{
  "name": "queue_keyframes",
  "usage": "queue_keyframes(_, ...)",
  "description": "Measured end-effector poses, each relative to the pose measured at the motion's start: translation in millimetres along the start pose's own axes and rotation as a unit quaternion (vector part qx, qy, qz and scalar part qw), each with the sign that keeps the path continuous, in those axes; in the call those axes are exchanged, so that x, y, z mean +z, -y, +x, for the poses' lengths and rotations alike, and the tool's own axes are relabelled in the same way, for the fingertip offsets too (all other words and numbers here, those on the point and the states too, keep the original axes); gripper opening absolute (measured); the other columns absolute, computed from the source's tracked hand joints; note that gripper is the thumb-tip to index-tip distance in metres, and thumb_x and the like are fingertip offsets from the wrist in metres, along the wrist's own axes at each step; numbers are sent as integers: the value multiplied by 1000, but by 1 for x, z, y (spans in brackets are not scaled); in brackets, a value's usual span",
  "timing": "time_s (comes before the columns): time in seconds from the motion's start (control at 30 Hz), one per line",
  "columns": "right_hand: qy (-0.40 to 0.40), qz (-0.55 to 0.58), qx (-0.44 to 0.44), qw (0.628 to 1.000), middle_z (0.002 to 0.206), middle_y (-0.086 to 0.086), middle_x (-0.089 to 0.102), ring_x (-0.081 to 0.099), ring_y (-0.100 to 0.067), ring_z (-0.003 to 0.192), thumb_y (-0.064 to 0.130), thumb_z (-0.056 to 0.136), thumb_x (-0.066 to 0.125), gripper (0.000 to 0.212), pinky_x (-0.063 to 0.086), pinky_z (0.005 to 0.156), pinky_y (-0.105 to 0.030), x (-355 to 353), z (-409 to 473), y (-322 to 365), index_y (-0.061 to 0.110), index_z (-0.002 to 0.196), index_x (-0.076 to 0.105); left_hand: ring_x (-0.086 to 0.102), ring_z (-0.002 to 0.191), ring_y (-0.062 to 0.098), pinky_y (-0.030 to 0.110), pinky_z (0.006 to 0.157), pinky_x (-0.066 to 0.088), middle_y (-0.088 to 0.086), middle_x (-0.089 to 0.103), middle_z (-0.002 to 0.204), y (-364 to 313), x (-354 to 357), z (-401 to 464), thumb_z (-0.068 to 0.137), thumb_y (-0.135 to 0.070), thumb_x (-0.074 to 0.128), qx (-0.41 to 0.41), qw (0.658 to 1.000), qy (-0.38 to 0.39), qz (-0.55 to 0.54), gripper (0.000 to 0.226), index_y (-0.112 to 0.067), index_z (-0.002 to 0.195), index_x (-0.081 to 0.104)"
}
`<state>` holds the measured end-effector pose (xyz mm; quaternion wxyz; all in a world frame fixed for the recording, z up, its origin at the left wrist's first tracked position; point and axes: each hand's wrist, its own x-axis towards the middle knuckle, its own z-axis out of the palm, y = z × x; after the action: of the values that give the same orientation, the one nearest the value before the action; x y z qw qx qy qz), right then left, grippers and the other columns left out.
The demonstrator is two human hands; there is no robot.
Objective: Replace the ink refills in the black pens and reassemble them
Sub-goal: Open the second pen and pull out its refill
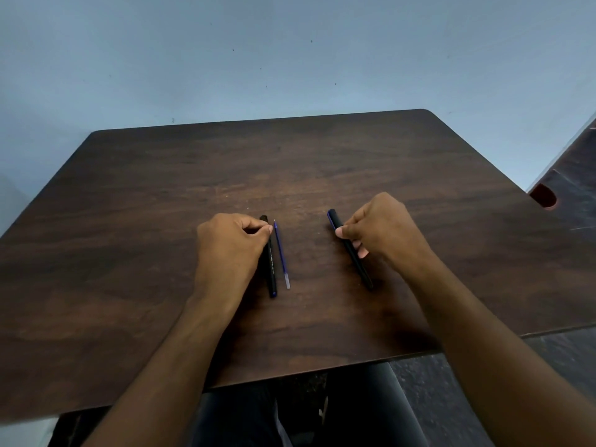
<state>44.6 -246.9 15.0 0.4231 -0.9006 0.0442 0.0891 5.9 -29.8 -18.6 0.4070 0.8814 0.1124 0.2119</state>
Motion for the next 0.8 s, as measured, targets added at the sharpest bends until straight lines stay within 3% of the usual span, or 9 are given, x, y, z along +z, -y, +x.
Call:
queue_keyframes(0.1,-14,-24,-18,999,77,-21,74,65,-24,59,15,89,73,22,55,56,-29,4,0,-3,-7,90,74,65,67,-5,7,62,44,-14,75,78,-3,-1,1,84,-27,78,6,999,7,38,7,-24,89,82)
queue_keyframes(0.27,-41,-62,-50,996,87,-26,74,73,-42,82,17,89,73,24,62,77,-49,6,-4,-1,-7,89,73,66,73,3,16,64,49,-10,75,79,-8,3,3,82,-35,80,-29,995,39,88,13,-26,91,81)
queue_keyframes(0.33,-42,-72,-56,995,89,-26,74,73,-42,84,17,90,73,24,62,78,-50,7,-5,2,-7,91,73,65,72,4,13,59,43,-12,71,74,-10,5,3,81,-37,81,-34,993,42,104,13,-27,90,80)
queue_keyframes(0.4,-19,-105,-32,994,96,-23,75,73,-39,90,22,91,75,28,61,82,-49,7,-3,9,-5,97,73,67,79,9,15,62,44,-8,75,84,-13,7,4,81,-39,81,-28,990,52,128,19,-28,96,80)
queue_keyframes(0.5,8,-137,24,990,101,-19,75,72,-33,99,30,89,78,36,61,87,-45,5,-1,20,-1,105,73,69,86,14,11,54,35,-3,77,95,-16,12,6,78,-44,82,-24,988,59,140,28,-30,102,78)
queue_keyframes(0.63,9,-131,30,991,104,-19,75,71,-33,103,30,89,78,37,60,89,-45,3,-3,23,-2,106,73,71,85,14,17,63,46,-1,78,94,-23,20,7,79,-43,82,-21,987,81,140,30,-27,104,79)
queue_keyframes(0.8,15,-126,43,991,105,-19,75,72,-34,101,30,89,78,37,60,90,-46,1,-3,24,-1,108,73,63,72,7,17,63,49,0,77,96,-28,26,8,80,-41,82,-29,987,84,134,34,-23,108,77)
